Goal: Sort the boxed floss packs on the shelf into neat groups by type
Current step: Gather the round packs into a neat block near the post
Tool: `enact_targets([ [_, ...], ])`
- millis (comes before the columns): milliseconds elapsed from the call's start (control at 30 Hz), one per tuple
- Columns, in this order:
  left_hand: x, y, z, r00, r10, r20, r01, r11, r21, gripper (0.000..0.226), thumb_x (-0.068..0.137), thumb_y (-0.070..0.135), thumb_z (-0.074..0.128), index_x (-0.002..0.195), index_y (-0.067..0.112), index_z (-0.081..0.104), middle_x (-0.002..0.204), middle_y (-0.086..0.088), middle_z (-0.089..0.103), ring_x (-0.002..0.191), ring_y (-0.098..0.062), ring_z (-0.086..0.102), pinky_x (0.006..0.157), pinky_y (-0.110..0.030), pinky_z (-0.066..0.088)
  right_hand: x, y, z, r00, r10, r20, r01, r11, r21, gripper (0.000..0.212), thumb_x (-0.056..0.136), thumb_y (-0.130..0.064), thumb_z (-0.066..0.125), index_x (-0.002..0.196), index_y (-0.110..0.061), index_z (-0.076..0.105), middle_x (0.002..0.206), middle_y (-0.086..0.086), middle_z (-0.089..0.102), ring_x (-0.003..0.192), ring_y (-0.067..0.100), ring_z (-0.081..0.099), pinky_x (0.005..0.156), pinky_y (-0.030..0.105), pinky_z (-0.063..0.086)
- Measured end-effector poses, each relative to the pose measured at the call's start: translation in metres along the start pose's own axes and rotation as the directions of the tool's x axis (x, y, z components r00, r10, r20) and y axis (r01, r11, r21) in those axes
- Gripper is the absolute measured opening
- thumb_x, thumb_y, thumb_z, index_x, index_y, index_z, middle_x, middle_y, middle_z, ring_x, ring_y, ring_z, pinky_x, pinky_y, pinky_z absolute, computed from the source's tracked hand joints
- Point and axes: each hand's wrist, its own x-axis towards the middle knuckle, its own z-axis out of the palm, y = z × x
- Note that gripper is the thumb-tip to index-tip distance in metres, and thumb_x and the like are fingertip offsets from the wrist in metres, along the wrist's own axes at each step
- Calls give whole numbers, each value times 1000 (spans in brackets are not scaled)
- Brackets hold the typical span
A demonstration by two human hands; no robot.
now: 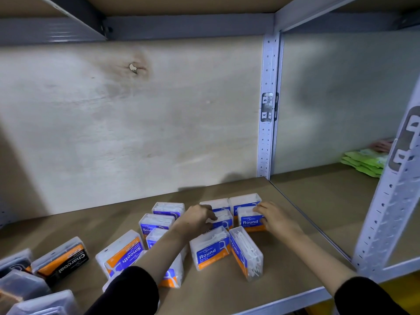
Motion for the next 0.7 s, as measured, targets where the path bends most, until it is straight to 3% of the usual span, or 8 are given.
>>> enact_targets([
  [700,14,3,0,1000,-4,-31,4,1000,-20,35,92,15,55,127,12,59,129,-4,58,115,-18,57,93,-23,44,14,5,1,998,-55,-8,55,998,17,44,95,-9,45,139,-13,42,145,0,41,133,14,38,108,25,35],
])
